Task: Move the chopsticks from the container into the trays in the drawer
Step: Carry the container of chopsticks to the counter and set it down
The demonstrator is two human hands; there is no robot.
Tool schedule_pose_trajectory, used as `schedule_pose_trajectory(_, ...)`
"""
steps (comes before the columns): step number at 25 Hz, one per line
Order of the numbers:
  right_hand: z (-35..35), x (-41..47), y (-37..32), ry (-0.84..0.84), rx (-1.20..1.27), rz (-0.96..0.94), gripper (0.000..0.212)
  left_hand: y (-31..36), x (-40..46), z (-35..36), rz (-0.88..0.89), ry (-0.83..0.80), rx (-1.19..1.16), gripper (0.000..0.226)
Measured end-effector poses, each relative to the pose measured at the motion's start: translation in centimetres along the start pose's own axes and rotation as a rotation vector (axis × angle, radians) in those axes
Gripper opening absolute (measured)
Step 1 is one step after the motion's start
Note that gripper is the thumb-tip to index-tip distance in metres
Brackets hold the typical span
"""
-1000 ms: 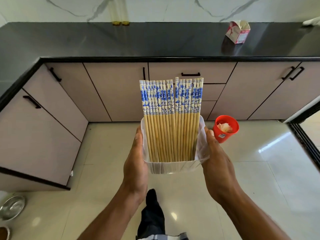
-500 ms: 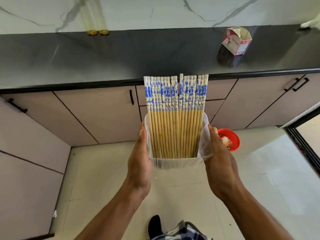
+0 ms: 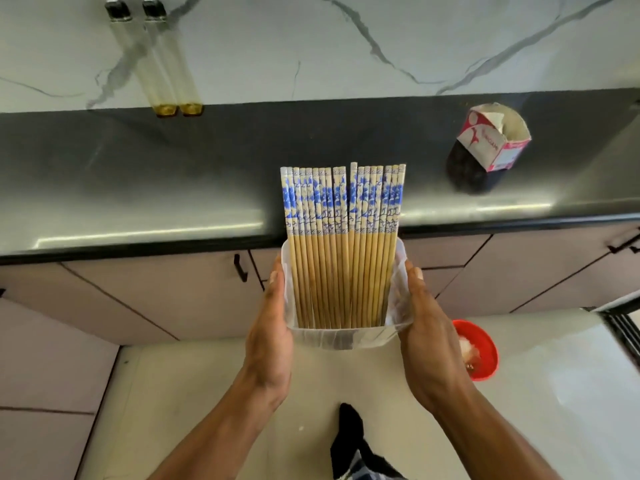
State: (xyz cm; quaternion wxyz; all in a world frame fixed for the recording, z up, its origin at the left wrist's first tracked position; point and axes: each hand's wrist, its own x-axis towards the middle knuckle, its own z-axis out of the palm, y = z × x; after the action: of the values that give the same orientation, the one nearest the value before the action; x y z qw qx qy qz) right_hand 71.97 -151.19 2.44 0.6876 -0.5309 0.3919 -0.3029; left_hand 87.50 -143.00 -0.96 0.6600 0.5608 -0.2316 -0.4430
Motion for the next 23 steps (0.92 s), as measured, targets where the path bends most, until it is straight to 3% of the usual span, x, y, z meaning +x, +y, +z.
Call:
schedule_pose_trajectory(9, -3.4, 16.1, -4.2, 0.040, -0.055, -0.011, 0.045, 3.9, 14.6, 5.6, 0.078, 0.029, 0.059, 0.060)
schedule_pose_trajectory(14, -2.2, 23.7, -4.9, 0.028, 0.002, 0.010, 0.029, 4.6, 22.2, 4.8, 0.034, 0.066, 0.080, 0.060)
schedule_pose_trajectory(23, 0.6, 34.0, -5.5, 0.065, -0.041, -0.005, 0.041, 6.2, 33.2, 2.5, -0.029, 0.052, 0.102, 0.059)
